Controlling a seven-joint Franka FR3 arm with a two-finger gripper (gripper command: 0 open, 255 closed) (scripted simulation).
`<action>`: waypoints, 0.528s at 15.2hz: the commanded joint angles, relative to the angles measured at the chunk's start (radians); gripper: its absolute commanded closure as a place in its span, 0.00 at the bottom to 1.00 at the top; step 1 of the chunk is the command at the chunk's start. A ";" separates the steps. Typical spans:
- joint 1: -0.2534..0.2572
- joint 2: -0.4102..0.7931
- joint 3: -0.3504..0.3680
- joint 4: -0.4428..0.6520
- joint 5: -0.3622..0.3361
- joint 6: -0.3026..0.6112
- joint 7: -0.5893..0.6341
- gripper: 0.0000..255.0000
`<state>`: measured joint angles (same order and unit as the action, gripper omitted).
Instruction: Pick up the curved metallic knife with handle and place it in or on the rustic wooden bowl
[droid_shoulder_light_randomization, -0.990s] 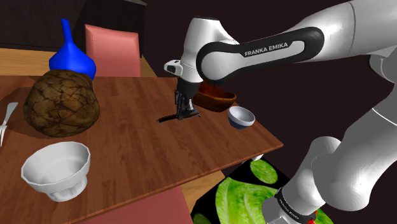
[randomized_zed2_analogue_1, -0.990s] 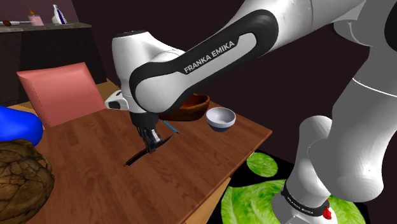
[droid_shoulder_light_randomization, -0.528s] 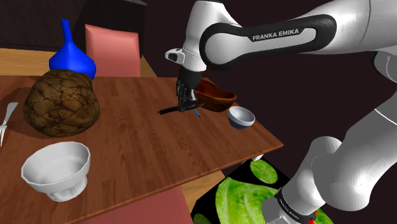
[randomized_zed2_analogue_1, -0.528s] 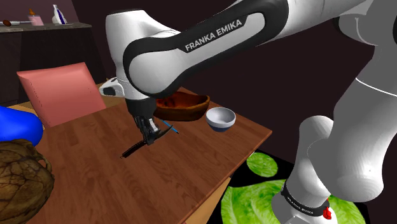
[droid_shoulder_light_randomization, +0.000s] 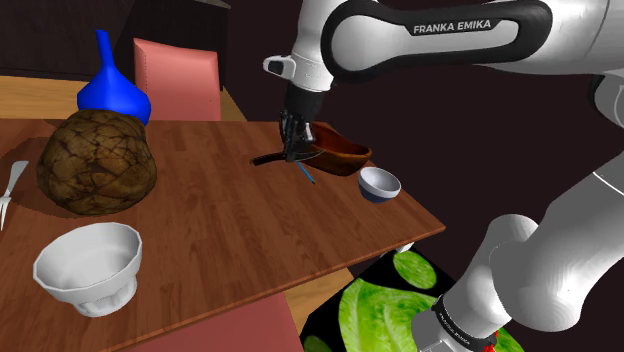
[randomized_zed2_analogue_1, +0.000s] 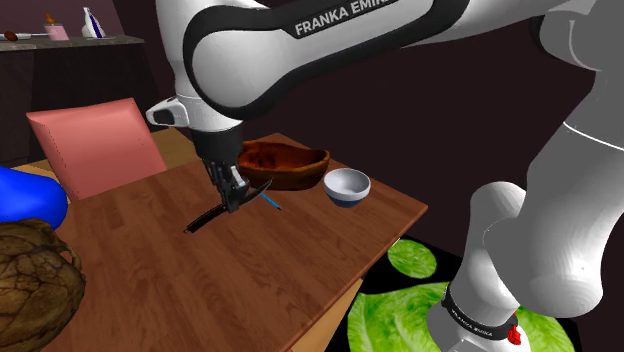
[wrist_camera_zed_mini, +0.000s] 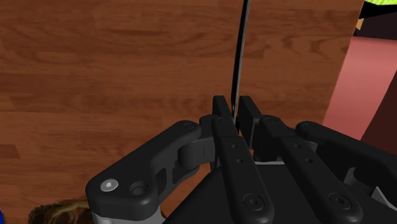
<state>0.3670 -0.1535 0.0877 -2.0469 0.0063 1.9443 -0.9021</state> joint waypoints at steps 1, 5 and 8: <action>0.001 -0.002 0.001 0.028 0.000 -0.030 0.002 1.00; 0.001 -0.005 0.001 0.078 0.000 -0.083 0.002 1.00; 0.000 -0.006 0.000 0.117 0.000 -0.123 0.001 1.00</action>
<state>0.3678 -0.1606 0.0886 -1.9440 0.0069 1.8344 -0.8999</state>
